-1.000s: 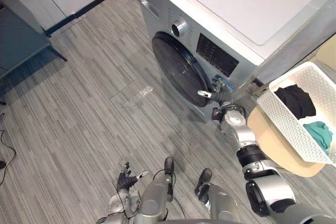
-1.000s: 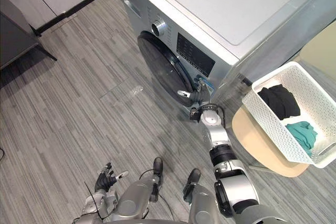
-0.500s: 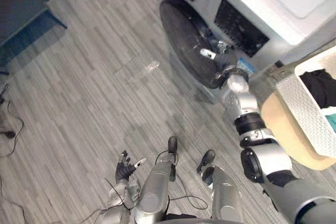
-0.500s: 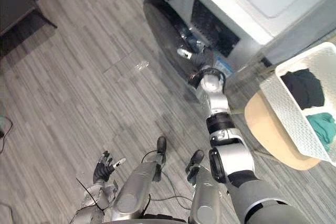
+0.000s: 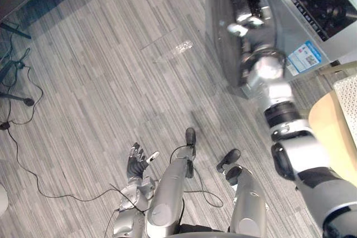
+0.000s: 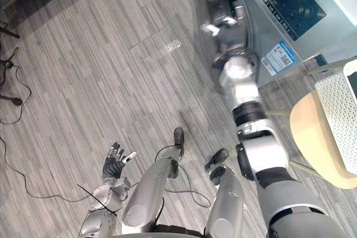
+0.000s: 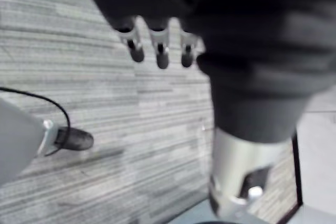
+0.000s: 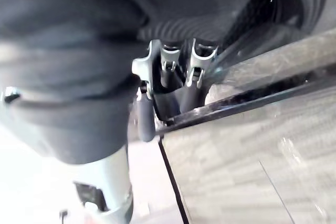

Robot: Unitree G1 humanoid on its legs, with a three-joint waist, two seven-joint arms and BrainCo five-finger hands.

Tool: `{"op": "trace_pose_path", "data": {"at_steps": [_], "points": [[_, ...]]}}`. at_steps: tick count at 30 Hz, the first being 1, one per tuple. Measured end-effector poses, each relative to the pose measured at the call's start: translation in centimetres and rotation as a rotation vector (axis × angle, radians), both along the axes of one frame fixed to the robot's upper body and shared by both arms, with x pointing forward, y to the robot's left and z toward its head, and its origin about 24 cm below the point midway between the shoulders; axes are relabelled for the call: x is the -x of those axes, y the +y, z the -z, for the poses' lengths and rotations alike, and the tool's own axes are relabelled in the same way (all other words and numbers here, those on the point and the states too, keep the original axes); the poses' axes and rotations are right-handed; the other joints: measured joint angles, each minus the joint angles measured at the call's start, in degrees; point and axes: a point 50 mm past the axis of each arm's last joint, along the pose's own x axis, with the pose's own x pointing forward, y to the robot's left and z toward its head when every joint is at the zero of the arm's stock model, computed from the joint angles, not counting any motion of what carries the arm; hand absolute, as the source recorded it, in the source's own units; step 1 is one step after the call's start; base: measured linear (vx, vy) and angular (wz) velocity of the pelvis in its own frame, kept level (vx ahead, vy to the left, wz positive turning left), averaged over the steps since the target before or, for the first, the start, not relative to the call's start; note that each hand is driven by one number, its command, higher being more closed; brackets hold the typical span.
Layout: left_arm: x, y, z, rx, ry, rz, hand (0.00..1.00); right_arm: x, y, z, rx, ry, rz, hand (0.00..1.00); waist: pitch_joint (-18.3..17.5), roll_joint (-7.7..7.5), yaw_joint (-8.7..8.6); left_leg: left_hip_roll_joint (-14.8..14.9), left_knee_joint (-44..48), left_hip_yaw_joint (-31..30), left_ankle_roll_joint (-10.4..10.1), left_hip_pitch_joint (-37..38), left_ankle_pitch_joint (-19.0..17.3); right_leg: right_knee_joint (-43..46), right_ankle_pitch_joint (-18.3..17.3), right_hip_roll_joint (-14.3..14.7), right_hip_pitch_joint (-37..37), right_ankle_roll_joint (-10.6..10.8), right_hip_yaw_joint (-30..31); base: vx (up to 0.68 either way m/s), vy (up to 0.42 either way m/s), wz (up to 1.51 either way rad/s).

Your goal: Pick up the laundry basket with both hands and put the clothes into the washing machine.

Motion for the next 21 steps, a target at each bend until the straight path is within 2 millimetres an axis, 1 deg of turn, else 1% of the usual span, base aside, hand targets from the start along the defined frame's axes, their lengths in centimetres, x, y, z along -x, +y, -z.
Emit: {"op": "trace_pose_path", "data": {"at_steps": [1,2,3,4,5,6,7,8,9,11,13,14,15,16,18,19,20,21], "points": [[0.0,0.0,0.0,-0.001,0.001,0.001,0.00,0.8,2.3,2.0,-0.027,0.041,-0.070,0.00,-0.03,-0.03,0.24,0.39,0.20,0.04,-0.20,0.81,0.14,-0.34,-0.07,0.57,0.89,-0.14,0.27,0.05,-0.108,-0.16],[0.1,0.0,0.1,-0.008,0.007,0.002,0.00,1.8,4.8,4.5,0.010,0.101,-0.163,0.00,-0.25,-0.43,0.65,0.90,0.34,0.07,-0.31,1.38,0.21,-0.80,-0.16,1.23,1.60,-0.33,0.27,0.07,-0.121,-0.14],[0.1,0.1,0.3,-0.009,0.013,0.003,0.00,2.6,6.3,6.1,0.047,0.143,-0.225,0.00,-0.49,-0.78,0.83,1.08,0.38,0.02,-0.32,1.61,0.22,-0.81,-0.37,1.45,1.84,-0.54,0.25,0.10,-0.126,-0.03],[0.2,0.1,0.5,-0.016,0.028,0.006,0.00,4.7,9.4,9.7,0.117,0.244,-0.362,0.00,-1.05,-1.48,1.21,1.37,0.48,-0.17,-0.47,1.75,0.33,-0.65,-0.94,1.70,2.14,-0.79,-0.05,0.14,-0.144,0.13],[0.3,-0.1,0.7,-0.018,0.040,0.014,0.00,7.3,12.4,12.9,0.167,0.343,-0.495,0.00,-1.20,-1.78,1.62,1.60,0.82,-0.58,-0.49,1.94,0.40,-0.58,-1.53,1.92,2.91,-0.92,-0.93,0.16,-0.149,0.22],[0.3,-0.2,0.8,-0.017,0.045,0.019,0.00,8.7,13.6,14.3,0.183,0.386,-0.551,0.00,-1.22,-1.82,1.85,1.60,0.94,-0.93,-0.06,2.04,0.73,-0.50,-1.86,1.96,3.35,-0.95,-1.39,0.17,-0.147,0.36],[0.3,-0.3,0.9,-0.017,0.053,0.026,0.00,11.3,15.7,16.4,0.205,0.453,-0.663,0.00,-1.23,-1.85,2.48,1.53,1.51,-1.83,0.06,2.18,1.04,-0.19,-2.24,1.98,4.16,-1.06,-1.83,0.13,-0.112,0.37],[0.3,-0.4,0.9,-0.019,0.055,0.027,0.00,12.4,16.6,17.0,0.214,0.475,-0.709,0.00,-1.23,-1.85,2.52,1.53,1.91,-2.20,0.05,2.22,1.04,-0.02,-2.44,1.98,4.72,-1.02,-2.08,0.17,-0.142,0.58],[0.3,-0.3,0.9,-0.027,0.058,0.024,0.00,14.1,18.1,17.5,0.213,0.494,-0.794,0.00,-1.34,-2.07,2.59,1.41,2.50,-3.03,0.04,2.72,1.03,0.25,-2.99,1.95,6.26,-0.77,-2.57,0.12,-0.105,0.53],[0.4,-0.4,1.0,-0.042,0.066,0.025,0.00,14.7,18.5,17.3,0.208,0.480,-0.838,0.00,-1.83,-2.87,2.68,1.27,2.68,-3.03,-0.04,3.54,0.98,0.26,-3.51,1.83,7.33,-0.59,-2.46,0.06,-0.057,0.29],[0.5,-0.3,1.6,-0.062,0.096,0.031,0.00,15.0,18.5,16.8,0.111,0.479,-0.838,0.00,-3.25,-5.07,2.45,1.63,2.85,-2.09,-0.69,3.86,0.50,-0.14,-3.70,2.21,7.02,-0.67,-1.05,0.00,-0.017,-0.25],[0.3,-0.4,1.8,-0.071,0.109,0.042,0.00,15.0,18.2,16.4,0.046,0.467,-0.826,0.00,-3.67,-5.82,2.34,1.97,2.94,-1.37,-0.83,3.93,0.27,-0.83,-3.70,2.74,6.75,-0.68,0.01,-0.04,-0.004,-0.46],[-0.5,-0.6,1.8,-0.079,0.108,0.058,0.00,14.9,17.7,16.2,-0.019,0.464,-0.806,0.00,-3.92,-6.28,1.92,2.50,3.06,-0.61,-0.70,4.01,-0.09,-1.29,-3.50,3.33,6.51,-0.89,0.81,-0.08,-0.003,-0.56],[-1.6,-1.0,1.4,-0.100,0.094,0.083,0.00,14.8,16.8,16.3,-0.083,0.473,-0.778,0.00,-4.07,-6.69,1.40,3.35,3.73,0.41,-0.47,4.10,-0.64,-1.94,-2.85,4.31,6.12,-1.05,2.36,-0.12,-0.003,-0.61],[-3.5,-1.0,0.7,-0.135,0.069,0.102,0.00,14.3,14.9,16.9,-0.144,0.492,-0.709,0.00,-4.48,-7.50,0.33,4.62,4.11,2.29,-0.80,4.23,-1.07,-3.50,-1.16,5.97,5.33,-1.50,5.09,-0.16,0.007,-0.79],[-5.1,-0.7,-0.1,-0.183,0.045,0.123,0.00,13.6,12.8,17.7,-0.177,0.506,-0.630,0.00,-4.60,-8.05,-0.82,5.45,4.07,3.68,-0.78,4.25,-1.08,-4.94,0.21,7.18,4.68,-1.46,7.04,-0.15,0.018,-0.85],[-6.1,-0.3,-0.5,-0.223,0.039,0.136,0.00,13.2,11.3,18.2,-0.192,0.517,-0.574,0.00,-4.51,-8.36,-1.69,5.83,4.04,4.68,-0.79,4.28,-1.09,-5.93,1.26,7.89,4.26,-1.43,8.25,-0.19,0.047,-0.97],[-7.7,0.3,-1.4,-0.268,0.019,0.144,0.00,12.5,8.4,19.1,-0.209,0.534,-0.473,0.00,-4.45,-8.97,-2.66,6.22,3.86,6.33,-0.77,4.26,-1.10,-7.16,2.71,8.77,3.41,-1.59,10.08,-0.12,0.047,-0.74]]}}
